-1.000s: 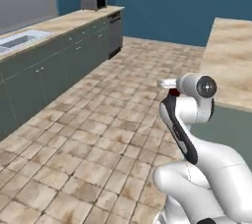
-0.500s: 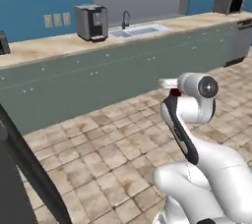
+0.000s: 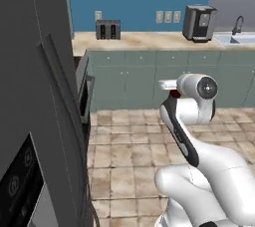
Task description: Pick the beer from the counter and place it in the open cabinet.
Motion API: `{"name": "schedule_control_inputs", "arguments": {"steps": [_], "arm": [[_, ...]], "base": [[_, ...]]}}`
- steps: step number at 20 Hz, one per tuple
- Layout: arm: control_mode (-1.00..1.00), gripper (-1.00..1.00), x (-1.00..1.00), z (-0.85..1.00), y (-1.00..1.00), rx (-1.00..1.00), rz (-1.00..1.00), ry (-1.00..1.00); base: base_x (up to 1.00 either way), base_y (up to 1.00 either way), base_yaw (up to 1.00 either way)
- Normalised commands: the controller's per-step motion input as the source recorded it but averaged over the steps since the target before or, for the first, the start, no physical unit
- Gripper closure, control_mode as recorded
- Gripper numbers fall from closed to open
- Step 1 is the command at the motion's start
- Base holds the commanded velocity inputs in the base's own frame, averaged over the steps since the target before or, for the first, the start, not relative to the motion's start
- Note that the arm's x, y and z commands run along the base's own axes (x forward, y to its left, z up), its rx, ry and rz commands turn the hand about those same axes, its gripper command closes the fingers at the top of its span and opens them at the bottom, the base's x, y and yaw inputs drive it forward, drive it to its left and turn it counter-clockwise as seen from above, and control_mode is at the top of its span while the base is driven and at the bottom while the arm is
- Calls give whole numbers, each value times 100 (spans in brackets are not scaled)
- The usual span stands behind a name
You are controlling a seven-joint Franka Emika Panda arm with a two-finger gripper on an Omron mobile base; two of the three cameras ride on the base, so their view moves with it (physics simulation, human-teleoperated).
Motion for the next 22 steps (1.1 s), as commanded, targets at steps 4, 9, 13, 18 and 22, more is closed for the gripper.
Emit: {"name": "schedule_control_inputs", "arguments": {"steps": [4, 9, 13, 18, 22], "arm": [[100, 100, 0, 0, 0, 0, 0, 0], [100, 100, 0, 0, 0, 0, 0, 0], [100, 100, 0, 0, 0, 0, 0, 0], [100, 100, 0, 0, 0, 0, 0, 0], [100, 100, 0, 0, 0, 0, 0, 0]], "base": [[-60, -78, 54], [-49, -35, 73], [-51, -6, 86], [-49, -5, 86], [-47, -12, 83]]}}
